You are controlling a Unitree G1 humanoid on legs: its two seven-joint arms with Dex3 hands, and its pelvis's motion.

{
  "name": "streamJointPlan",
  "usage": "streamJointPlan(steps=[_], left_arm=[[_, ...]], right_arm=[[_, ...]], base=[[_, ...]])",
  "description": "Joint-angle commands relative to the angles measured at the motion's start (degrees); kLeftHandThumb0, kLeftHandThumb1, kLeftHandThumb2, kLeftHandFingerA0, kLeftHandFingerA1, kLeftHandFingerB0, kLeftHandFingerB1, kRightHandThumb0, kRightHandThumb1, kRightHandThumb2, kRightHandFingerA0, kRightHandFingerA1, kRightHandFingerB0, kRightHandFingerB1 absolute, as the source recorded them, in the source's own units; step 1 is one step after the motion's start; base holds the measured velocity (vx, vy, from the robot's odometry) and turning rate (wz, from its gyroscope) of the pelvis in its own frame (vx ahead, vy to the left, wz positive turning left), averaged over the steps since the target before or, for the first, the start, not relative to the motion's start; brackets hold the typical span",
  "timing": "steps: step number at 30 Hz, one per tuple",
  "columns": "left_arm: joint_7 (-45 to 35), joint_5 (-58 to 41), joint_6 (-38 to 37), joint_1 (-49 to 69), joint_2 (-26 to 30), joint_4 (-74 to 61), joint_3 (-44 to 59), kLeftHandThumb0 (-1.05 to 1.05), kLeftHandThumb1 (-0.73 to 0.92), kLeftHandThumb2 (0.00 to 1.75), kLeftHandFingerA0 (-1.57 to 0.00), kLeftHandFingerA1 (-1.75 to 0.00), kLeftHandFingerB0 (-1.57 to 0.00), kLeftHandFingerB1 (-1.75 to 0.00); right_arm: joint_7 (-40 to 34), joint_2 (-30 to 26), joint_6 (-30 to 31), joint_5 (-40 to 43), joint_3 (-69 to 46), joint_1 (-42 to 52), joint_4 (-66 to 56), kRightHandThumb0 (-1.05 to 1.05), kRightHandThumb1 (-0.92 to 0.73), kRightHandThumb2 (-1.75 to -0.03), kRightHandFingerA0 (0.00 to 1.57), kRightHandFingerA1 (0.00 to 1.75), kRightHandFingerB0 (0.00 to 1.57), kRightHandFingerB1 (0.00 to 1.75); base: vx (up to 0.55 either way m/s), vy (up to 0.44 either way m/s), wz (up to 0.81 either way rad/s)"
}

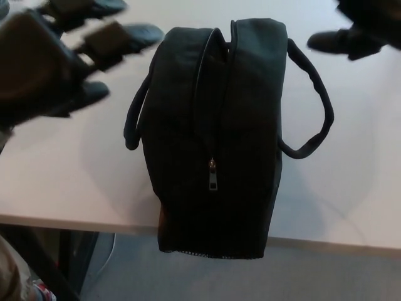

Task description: A lunch bag is kept on the middle of the desk and the robot uses both its hands to grab the opening of the bag from the left and right and moves its hands away from each other to spread the bag open

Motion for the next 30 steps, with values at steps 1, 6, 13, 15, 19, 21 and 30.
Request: streamJointPlan(steps=[1,6,13,15,19,21,30], left_arm=[[18.16,26.86,-10.33,-6.05,1.60,-4.66,-16.22,-0.20,0.46,0.57,-0.25,-0.44,-0.25,-0.36],[22.43,29.55,-7.87,-7.54,1.91,-3.91,-20.20,-0.21,0.49,0.54,-0.20,-0.44,-0.21,-0.33],[23.50,28.93,-6.98,-8.36,1.83,-3.86,-22.64,-0.19,0.47,0.54,-0.26,-0.44,-0.23,-0.33],[24.26,28.52,-7.05,-8.29,1.25,-3.16,-23.56,-0.18,0.47,0.54,-0.32,-0.43,-0.33,-0.33],[35.54,31.32,-3.54,-7.41,0.18,-2.66,-25.86,-0.23,0.45,0.54,-0.93,-1.06,-1.02,-0.66],[34.40,29.18,-3.39,-5.26,0.52,-3.59,-24.57,-0.30,0.47,0.89,-1.26,-1.54,-1.07,-1.09],[31.07,22.82,-4.34,1.40,2.80,0.33,-21.67,-0.37,0.21,1.37,-1.14,-1.72,-1.01,-1.52]], right_arm=[[6.08,-1.91,-14.72,-19.67,18.07,-4.52,-0.57,-0.44,-0.49,-0.56,0.34,0.40,0.37,0.32],[5.66,-2.62,-16.08,-18.23,19.90,-2.72,-2.17,-0.37,-0.56,-0.56,0.34,0.42,0.00,0.19],[7.39,-3.17,-16.48,-17.47,21.78,-1.93,-5.18,-0.36,-0.59,-0.59,0.37,0.48,0.48,0.35],[6.87,-3.32,-16.40,-18.01,22.48,-1.87,-5.14,-0.37,-0.59,-0.58,0.43,0.49,0.33,0.34],[2.85,-2.93,-15.59,-18.20,22.61,-0.26,-4.24,-0.30,-0.57,-0.58,0.76,1.19,0.52,0.51],[-1.34,-2.64,-15.35,-19.68,22.91,0.00,-3.63,-0.34,-0.53,-0.59,0.96,1.70,0.96,0.82],[-1.39,-3.52,-14.32,-18.22,20.80,0.57,-4.07,-0.42,-0.55,-0.58,0.88,1.75,0.88,1.22]], base=[[0.00,0.000,0.00],[0.00,0.000,0.00],[0.00,0.000,0.00],[0.00,0.000,0.00],[0.00,0.000,0.00],[0.00,0.000,0.00],[0.00,0.000,0.00]])
